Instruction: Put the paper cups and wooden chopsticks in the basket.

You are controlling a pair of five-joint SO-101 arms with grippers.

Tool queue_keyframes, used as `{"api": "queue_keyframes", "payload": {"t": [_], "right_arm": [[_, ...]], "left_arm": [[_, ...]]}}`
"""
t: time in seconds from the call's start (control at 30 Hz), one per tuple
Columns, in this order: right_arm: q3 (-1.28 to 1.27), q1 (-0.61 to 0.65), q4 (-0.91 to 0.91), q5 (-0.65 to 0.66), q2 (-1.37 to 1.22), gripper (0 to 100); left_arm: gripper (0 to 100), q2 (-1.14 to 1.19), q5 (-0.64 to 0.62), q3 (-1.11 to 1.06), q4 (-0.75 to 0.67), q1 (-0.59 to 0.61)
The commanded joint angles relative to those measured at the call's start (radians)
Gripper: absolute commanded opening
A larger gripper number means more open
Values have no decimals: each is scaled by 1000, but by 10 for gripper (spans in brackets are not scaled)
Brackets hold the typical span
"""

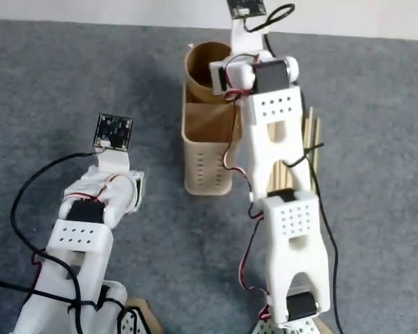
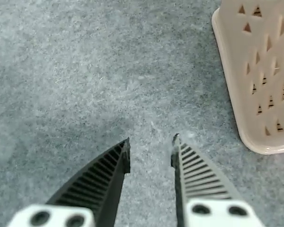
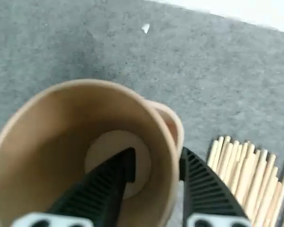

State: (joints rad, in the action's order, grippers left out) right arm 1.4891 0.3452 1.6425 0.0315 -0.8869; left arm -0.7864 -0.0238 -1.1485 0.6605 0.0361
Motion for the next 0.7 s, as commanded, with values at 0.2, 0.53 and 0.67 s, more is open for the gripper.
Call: {"api": "queue_keyframes", "payload": {"t": [0.2,0.53,0.67], "right_arm": [[217,-36,120,6,122,152],[62,-139,124,9,489,152],[-349,-259,120,49,694,152]], "left_arm": [[171,-19,-3,4,-17,-8],[171,-19,-3,4,-17,-8],[171,-19,-3,4,-17,-13]]}}
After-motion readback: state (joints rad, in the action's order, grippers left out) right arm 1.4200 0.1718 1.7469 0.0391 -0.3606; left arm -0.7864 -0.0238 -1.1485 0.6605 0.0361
